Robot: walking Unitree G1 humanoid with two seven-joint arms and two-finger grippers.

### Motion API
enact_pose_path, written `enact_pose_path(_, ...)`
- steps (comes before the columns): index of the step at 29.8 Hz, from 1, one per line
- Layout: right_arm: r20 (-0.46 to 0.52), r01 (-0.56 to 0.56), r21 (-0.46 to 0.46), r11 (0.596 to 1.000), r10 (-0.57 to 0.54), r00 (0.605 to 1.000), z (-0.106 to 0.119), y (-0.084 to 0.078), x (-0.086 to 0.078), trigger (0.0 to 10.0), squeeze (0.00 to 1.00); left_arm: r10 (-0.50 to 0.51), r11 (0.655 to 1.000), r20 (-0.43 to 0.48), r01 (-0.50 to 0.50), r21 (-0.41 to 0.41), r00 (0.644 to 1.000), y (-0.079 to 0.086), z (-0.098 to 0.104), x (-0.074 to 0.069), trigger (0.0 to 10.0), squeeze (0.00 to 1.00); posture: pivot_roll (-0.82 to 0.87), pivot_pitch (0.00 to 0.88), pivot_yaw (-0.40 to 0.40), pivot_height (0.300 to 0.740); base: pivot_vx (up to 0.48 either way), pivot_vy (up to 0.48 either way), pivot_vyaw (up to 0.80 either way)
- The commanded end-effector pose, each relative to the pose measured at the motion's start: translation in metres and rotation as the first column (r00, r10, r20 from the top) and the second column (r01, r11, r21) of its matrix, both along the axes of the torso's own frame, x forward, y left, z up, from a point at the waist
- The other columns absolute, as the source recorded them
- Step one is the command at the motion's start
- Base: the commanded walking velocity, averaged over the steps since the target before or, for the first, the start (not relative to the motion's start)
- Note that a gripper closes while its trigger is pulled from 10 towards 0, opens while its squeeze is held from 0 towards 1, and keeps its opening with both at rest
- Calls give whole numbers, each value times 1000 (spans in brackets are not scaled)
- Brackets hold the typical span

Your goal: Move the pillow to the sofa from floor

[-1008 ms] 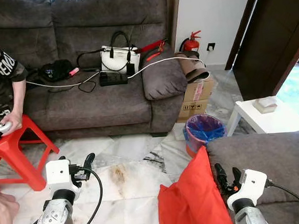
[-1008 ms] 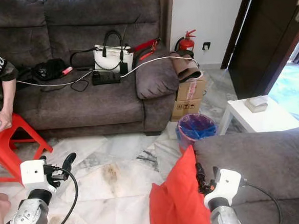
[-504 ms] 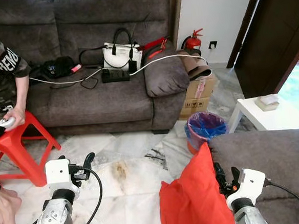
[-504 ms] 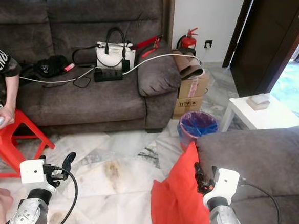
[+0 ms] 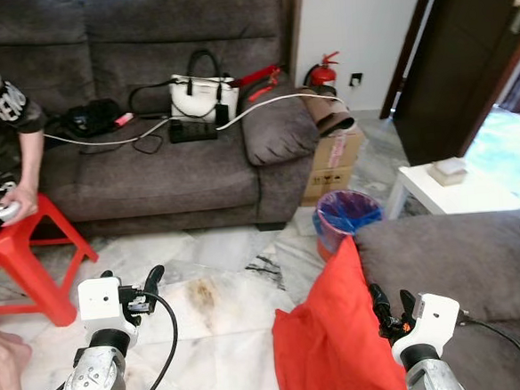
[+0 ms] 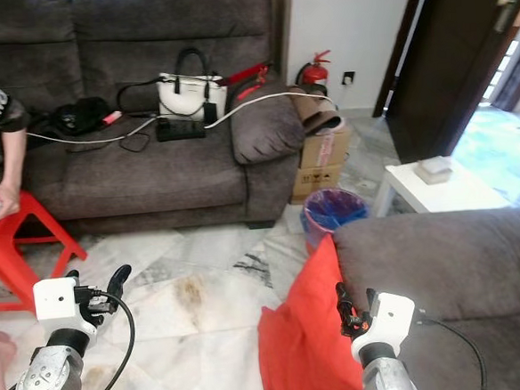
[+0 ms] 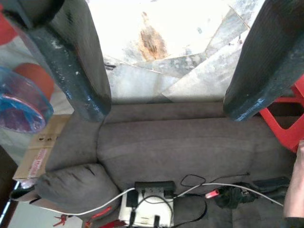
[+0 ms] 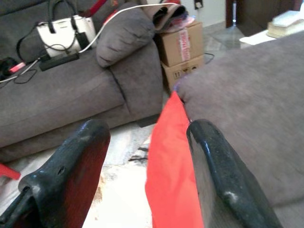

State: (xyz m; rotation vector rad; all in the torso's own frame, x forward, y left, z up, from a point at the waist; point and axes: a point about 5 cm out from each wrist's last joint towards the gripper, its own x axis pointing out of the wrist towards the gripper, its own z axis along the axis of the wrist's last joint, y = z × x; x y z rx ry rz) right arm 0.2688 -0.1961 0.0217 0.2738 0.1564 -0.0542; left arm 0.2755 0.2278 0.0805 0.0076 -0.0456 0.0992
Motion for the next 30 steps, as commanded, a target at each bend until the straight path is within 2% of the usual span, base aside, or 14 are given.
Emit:
enact_pose_path(1, 13, 2, -1, 1000, -2, 1000, 2, -1, 1, 10000, 0, 6, 1000, -16, -6, 2, 1000, 1, -2, -2, 10000, 0, 115, 91, -19, 675, 0, 0, 0)
enact_pose_path(13, 27, 0, 6, 1000, 0, 1000, 4, -1, 3, 10000, 0, 9, 1000, -11, -9, -1, 1000, 1, -2, -2, 10000, 0, 117, 90, -22, 675, 0, 0, 0)
enact_pose_path(22, 1, -14, -11, 1000, 14, 1000, 2, 1, 3, 10000, 0, 13, 1000, -10, -13, -2, 1000, 1, -1, -2, 10000, 0, 117, 91, -23, 675, 0, 0, 0)
enact_pose_path(30, 1, -11, -3, 1000, 11, 1000, 1, 1, 2, 10000, 0, 9, 1000, -11, -9, -4, 1000, 0, -2, -2, 10000, 0, 116, 92, -21, 631, 0, 0, 0)
